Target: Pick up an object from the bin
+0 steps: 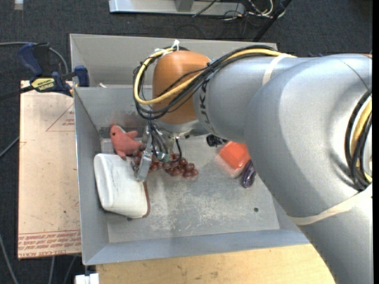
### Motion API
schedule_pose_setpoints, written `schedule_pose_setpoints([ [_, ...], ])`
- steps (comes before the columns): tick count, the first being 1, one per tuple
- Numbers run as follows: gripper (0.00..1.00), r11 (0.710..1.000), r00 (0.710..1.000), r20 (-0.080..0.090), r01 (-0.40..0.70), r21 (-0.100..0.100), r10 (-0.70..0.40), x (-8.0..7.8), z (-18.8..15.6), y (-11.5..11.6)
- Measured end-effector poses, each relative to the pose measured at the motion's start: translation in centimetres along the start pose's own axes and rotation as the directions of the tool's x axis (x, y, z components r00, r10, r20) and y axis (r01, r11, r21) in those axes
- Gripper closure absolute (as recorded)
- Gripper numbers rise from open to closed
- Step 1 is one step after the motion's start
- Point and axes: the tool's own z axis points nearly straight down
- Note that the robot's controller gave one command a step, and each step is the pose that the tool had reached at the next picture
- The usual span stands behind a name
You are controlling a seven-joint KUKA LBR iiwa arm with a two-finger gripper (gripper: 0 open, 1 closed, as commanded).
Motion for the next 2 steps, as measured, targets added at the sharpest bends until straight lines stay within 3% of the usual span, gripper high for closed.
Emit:
schedule_pose_setpoints([
  [1,0.00,1.000,1.000,-0.001,-0.001,0.001,0.001,-0.3,-0.4,-0.8],
  [2,1.00,0.995,0.995,0.000,0.105,-0.001,-0.105,2.0,-1.0,-1.0],
])
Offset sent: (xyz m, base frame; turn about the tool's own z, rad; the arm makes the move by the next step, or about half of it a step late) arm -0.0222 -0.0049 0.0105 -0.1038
